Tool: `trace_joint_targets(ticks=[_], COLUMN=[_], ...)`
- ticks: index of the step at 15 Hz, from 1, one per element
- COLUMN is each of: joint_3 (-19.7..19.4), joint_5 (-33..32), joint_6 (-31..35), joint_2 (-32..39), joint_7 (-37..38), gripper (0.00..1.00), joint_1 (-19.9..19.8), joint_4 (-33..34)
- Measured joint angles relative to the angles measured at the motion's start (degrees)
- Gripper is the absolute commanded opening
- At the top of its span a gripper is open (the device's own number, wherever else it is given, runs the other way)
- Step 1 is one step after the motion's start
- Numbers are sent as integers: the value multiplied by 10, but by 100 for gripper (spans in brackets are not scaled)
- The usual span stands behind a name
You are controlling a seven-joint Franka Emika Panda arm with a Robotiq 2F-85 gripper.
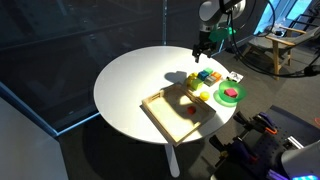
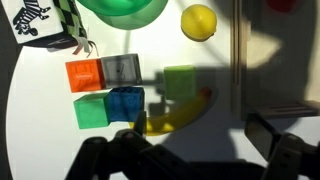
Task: Put the light green block on the tray
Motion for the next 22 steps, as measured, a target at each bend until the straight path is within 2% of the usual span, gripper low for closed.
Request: trace_joint_targets(ticks=[9, 22], joint_3=[0, 4], joint_5=[0, 0], joint_6=[84, 139], joint_2=[27, 110], joint_7=[-17, -67], gripper=[100, 100], joint_1=[-2, -4], joint_4=[-34, -16])
